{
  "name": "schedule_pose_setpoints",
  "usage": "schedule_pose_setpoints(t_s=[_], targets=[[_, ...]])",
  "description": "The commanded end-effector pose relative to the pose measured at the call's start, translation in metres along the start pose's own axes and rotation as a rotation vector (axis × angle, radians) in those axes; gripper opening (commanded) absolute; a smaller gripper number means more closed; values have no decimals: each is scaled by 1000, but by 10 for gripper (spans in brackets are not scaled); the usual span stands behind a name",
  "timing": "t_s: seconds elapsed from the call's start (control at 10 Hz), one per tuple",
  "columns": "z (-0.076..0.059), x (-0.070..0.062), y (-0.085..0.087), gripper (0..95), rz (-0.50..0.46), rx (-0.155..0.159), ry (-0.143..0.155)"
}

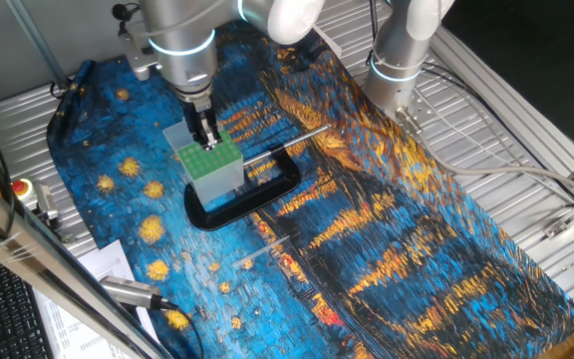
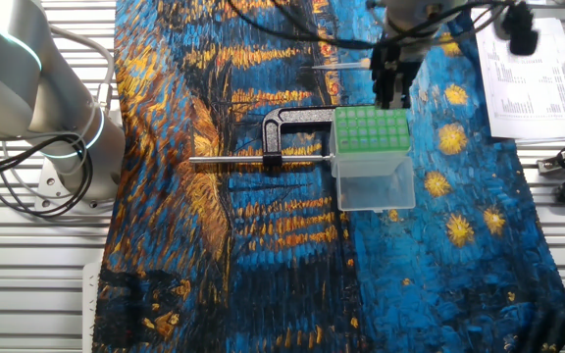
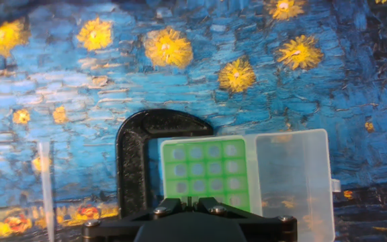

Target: Insert a large pipette tip into the holder for large pipette tips

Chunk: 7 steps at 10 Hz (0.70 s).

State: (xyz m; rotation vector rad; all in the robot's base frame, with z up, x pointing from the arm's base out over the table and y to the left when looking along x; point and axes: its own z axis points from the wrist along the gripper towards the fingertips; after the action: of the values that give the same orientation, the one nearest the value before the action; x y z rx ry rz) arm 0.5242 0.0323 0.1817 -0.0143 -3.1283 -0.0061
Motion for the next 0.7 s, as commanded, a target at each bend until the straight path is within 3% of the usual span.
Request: schedule_pose_setpoints(t_s=[0.1,0.4,0.7], targets=[[-1,-6,2,0,-9,1,13],[-1,-6,2,0,-29,2,56],[-1,-5,2,0,-82,-5,65]])
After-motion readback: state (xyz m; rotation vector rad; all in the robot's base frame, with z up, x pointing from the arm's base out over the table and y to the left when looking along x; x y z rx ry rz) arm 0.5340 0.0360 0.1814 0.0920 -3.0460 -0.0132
